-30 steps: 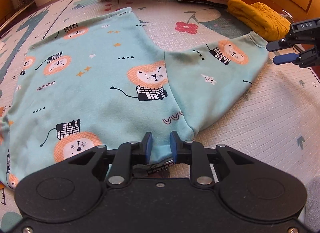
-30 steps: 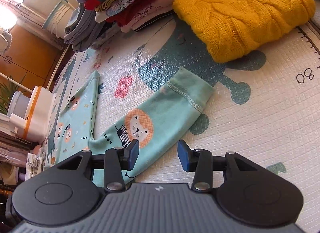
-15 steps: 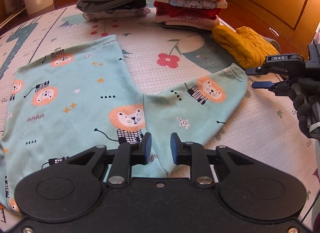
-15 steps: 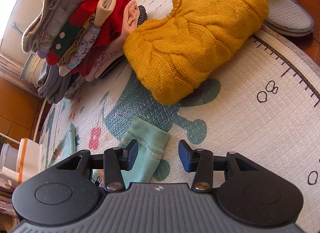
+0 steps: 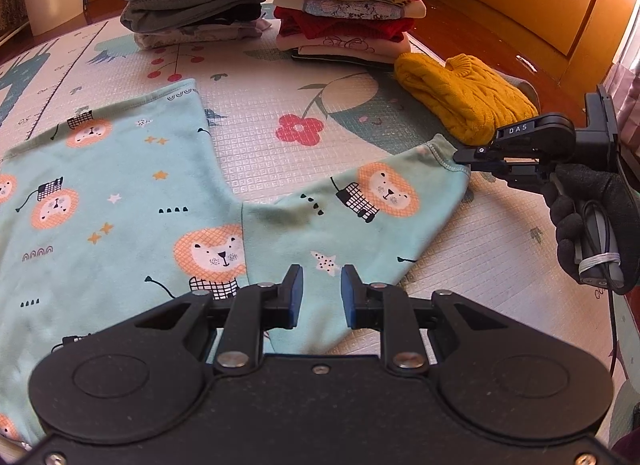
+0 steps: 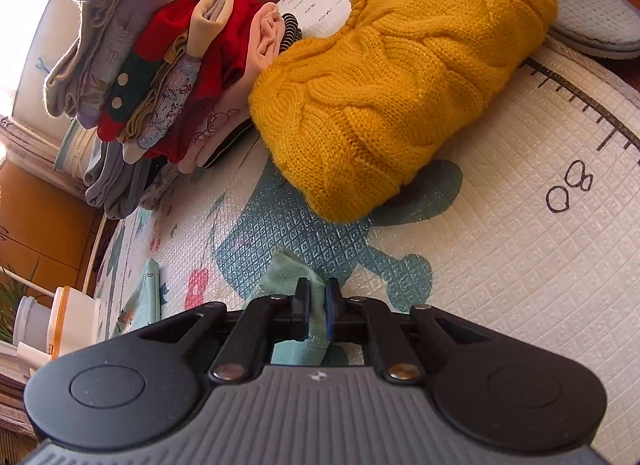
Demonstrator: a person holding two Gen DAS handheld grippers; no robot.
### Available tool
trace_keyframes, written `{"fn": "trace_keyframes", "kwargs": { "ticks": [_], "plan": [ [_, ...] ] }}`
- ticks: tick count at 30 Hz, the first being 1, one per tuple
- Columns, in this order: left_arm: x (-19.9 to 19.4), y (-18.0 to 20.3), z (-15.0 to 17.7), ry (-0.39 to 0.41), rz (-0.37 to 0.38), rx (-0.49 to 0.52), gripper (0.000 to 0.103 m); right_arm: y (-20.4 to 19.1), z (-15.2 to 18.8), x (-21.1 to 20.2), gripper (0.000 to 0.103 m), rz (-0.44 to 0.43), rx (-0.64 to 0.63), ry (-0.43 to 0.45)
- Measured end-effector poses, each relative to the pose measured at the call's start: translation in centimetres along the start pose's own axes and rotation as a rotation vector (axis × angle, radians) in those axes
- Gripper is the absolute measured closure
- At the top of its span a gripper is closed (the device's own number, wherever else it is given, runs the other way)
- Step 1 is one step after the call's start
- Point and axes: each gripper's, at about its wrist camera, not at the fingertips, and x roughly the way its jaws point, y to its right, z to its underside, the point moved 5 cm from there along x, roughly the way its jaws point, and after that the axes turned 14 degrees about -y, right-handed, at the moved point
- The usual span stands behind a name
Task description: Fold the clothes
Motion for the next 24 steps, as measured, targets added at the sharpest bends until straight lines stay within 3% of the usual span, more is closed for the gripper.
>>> {"fn": "trace_keyframes", "kwargs": {
  "ticks": [6,8,10,11,17,24],
  "plan": [
    [0.4,3.6,-1.2,0.048,0.004,0.125,0.081,-0.8,-0.1,-1.8,0.097,-0.056,0.004,0.025],
    [0.5,4.8,-1.5,0.064,0.006,0.167,0.074,-1.2,-0.1,-2.3,0.097,-0.077,0.008,0.017],
    [0.5,6.0,-2.0,0.086,0.006,0.206,0.055,-1.8,-0.3,-2.8,0.097,-0.105,0.015,0.005],
    [0.5,6.6,-2.4,0.106,0.001,0.222,0.053,-2.0,-0.4,-3.0,0.097,-0.123,0.019,0.001],
    [1.4,9.4,-4.4,0.159,-0.057,0.338,0.053,-3.7,-0.3,-4.1,0.097,-0.271,0.046,-0.078],
    [2.9,11.1,-5.7,0.179,-0.141,0.404,0.052,-5.6,0.0,-4.5,0.097,-0.36,0.072,-0.148]
  ]
}}
